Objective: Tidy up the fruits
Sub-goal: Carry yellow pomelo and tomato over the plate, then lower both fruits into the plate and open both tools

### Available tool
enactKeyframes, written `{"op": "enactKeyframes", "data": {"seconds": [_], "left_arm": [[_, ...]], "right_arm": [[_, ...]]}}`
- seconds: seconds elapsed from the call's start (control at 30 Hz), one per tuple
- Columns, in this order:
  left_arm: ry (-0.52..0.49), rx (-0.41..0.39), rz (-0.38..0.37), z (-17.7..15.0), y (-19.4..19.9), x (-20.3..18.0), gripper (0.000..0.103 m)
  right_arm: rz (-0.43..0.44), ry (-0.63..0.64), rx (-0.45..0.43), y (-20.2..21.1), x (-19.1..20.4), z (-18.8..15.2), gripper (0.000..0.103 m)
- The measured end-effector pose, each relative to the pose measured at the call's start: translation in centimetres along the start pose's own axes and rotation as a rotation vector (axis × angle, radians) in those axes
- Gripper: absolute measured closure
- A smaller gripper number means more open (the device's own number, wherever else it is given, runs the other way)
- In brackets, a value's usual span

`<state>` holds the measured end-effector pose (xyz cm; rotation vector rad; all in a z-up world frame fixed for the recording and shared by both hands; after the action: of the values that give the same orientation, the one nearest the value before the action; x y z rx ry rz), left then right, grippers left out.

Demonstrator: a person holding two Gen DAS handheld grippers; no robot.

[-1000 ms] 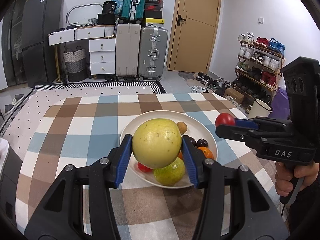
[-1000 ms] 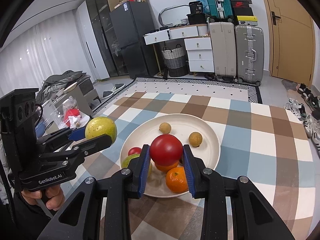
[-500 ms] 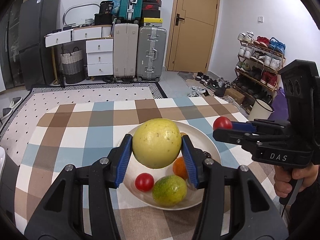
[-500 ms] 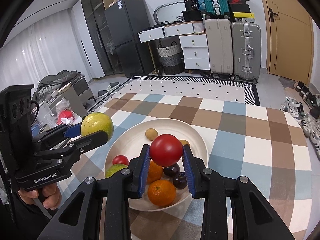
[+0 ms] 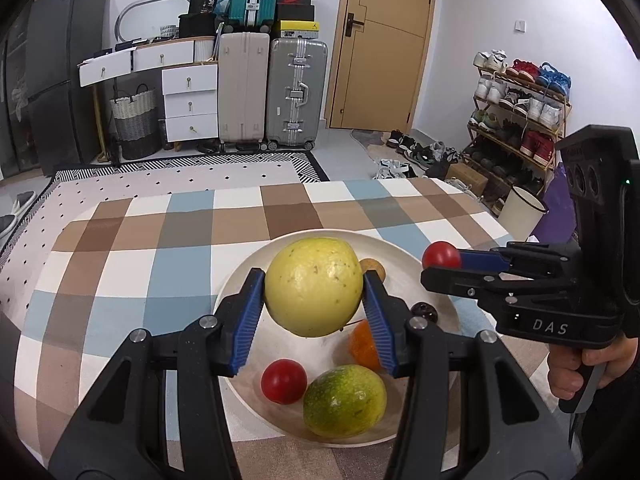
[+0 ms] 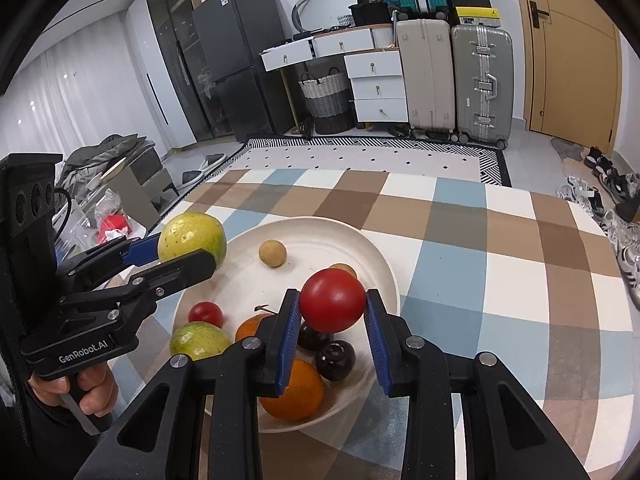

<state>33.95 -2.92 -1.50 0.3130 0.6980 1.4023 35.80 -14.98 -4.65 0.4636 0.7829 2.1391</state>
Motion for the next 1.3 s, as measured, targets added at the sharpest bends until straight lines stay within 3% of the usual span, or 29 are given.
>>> {"op": "enactKeyframes", "data": {"seconds": [0.53,0.6,0.73,0.83,0.9,1.0,1.03,1.07,1.3], "left_arm": [[-0.012,0.064,-0.001,-1.6,-2.4,0.1,0.056],[0.003,0.043,-0.005,-1.4,-2.1,0.3,0.056],[0.021,0.012,-0.019,-0.7,-1.1,0.9,0.051],[0.042,-0.003,-0.003,-0.4,-0.3,1.6,0.037],[0.055,-0.007,0.002,-0.4,0.2,1.9,0.019],[0.062,-0.025,0.007,-0.3,1.1,2.0,0.014],[0.055,-0.029,0.009,-0.4,1.5,1.9,0.011],[0.048,-0.033,0.018,-0.6,2.0,1.9,0.001],[0.054,-0.074,0.043,-2.6,5.3,2.0,0.001]], "right_arm": [[-0.033,-0.031,0.027,-1.7,-0.7,-0.6,0.070],[-0.036,-0.037,0.020,-1.5,-0.8,-0.4,0.068],[-0.046,-0.050,0.009,-0.8,-1.2,-0.3,0.059],[-0.048,-0.057,-0.005,-0.2,-1.5,-0.2,0.053],[-0.047,-0.055,-0.005,0.2,-1.5,-0.2,0.048],[-0.034,-0.043,-0.017,1.1,-1.2,-0.2,0.027],[-0.033,-0.039,-0.024,1.4,-1.0,-0.3,0.014],[-0.037,-0.036,-0.023,1.7,-0.8,-0.3,0.003],[-0.022,-0.010,-0.087,4.1,0.9,-1.0,0.000]]}}
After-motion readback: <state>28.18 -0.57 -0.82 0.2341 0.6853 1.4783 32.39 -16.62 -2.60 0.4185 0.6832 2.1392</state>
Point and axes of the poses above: each gripper's, at about its wrist camera, not at the fingertips, and y roughly against the way its jaws point, x to its left, z to its top, the point moved 4 cm from there along -y, roughly the way its jaws point, and after that the axes turned 10 degrees about y, right-handed, at the moved point
